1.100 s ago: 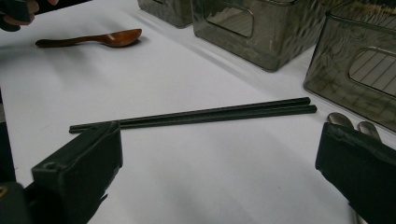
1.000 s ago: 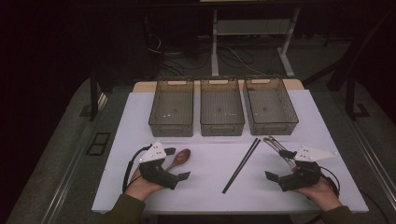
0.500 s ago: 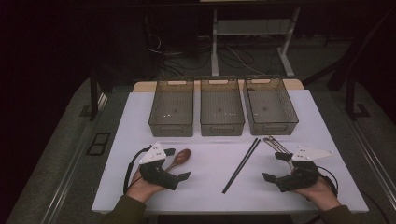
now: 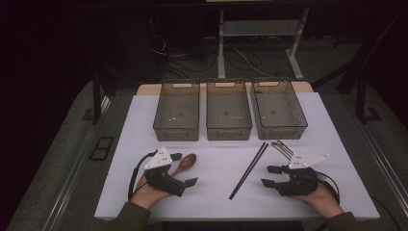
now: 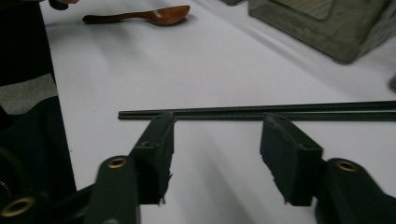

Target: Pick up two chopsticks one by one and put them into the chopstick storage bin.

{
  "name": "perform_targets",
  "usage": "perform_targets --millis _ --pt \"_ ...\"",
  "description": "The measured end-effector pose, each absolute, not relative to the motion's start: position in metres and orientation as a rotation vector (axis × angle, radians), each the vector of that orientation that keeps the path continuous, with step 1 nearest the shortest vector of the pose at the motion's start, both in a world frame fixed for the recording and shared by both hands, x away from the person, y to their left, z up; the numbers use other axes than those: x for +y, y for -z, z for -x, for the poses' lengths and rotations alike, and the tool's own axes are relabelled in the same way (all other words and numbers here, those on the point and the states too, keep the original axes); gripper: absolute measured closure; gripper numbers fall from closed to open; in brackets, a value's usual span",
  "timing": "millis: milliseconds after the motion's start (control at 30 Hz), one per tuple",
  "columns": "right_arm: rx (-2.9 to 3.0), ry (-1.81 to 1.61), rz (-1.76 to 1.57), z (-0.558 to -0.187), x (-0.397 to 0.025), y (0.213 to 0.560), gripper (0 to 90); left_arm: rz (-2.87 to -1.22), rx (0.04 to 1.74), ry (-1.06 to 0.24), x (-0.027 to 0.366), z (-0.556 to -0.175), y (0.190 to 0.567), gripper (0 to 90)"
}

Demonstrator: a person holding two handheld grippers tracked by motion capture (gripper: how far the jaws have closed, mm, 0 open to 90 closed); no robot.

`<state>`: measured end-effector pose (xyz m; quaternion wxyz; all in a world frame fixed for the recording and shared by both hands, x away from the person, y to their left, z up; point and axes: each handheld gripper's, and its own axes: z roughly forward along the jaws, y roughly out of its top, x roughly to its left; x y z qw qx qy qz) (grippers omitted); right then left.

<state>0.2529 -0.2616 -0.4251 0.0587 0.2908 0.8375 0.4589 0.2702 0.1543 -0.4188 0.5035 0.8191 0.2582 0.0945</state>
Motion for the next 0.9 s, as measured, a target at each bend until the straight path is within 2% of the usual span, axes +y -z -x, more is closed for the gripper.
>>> perform_targets --millis 467,533,667,900 --pt "2.634 -1.312 -0.807 -0.261 -0.232 0.435 72.0 -1.970 0.623 -0.215 0.153 -0.271 0.419 0.0" --pt "2.665 -1.297 -0.782 -0.262 -0.224 0.438 79.4 -1.967 0.624 -0.214 0.153 -0.271 0.419 0.0" --pt "2.703 -1.284 -0.748 -0.264 -0.215 0.442 86.2 -1.962 0.625 -0.214 0.153 -0.271 0.420 0.0" --pt "2.762 -1.255 -0.687 -0.264 -0.197 0.448 88.5 -1.967 0.623 -0.209 0.152 -0.271 0.420 0.0"
